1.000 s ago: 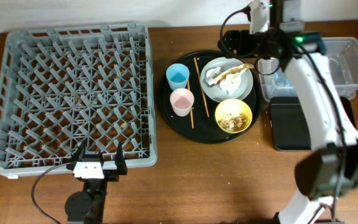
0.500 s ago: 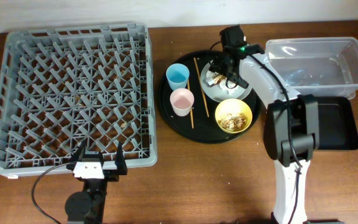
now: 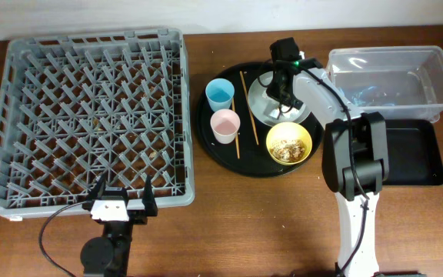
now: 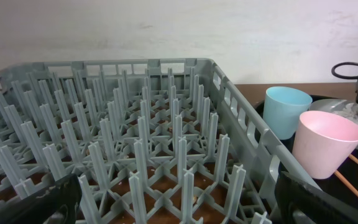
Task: Sort waste into correct bins and load items into the dishwasher rack
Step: 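Carry the foil to the clear plastic bin and release it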
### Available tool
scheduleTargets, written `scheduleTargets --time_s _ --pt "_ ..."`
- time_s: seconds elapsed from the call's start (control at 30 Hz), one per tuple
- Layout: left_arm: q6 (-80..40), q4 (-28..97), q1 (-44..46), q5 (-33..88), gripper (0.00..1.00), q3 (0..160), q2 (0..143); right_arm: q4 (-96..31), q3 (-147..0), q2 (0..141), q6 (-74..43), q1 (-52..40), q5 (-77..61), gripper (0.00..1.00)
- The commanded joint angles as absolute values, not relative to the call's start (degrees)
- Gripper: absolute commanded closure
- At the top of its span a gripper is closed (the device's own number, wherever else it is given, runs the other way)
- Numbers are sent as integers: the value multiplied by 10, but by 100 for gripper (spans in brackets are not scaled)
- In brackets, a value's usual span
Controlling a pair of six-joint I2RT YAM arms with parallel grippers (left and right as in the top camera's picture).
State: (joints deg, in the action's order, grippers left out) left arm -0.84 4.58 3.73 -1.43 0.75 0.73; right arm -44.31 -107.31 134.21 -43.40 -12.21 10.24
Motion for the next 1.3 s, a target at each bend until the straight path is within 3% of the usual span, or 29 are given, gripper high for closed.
scheduleTargets --time_s 0.0,0.17,0.37,0.67,0.73,0.8,0.87,0.9,1.07,1.27 --pt "-4 48 37 -8 1 5 4 -510 -1153 1318 -392 -123 106 96" --pt "-4 48 37 -8 1 5 4 -652 -1307 1268 -362 -111 106 96" --pt "-4 48 37 -8 1 5 3 -819 -1439 1256 -362 -3 105 96" --pt "-4 48 37 -8 1 5 3 -774 -1357 1284 -364 128 95 94" --pt "-4 48 37 -8 1 5 4 -736 -1318 1284 -364 136 95 86" --pt "-4 48 37 -8 1 5 4 -701 -1278 1284 -364 137 95 45" --pt "-4 48 37 -8 1 5 4 -681 -1257 1284 -357 136 95 20" --pt "-4 48 37 -8 1 5 4 -674 -1254 1284 -343 135 95 16" --pt "-4 48 37 -8 1 5 4 -681 -1275 1271 -253 135 61 13" --pt "-4 48 37 -8 1 5 4 -808 -1383 1207 -160 120 -86 12"
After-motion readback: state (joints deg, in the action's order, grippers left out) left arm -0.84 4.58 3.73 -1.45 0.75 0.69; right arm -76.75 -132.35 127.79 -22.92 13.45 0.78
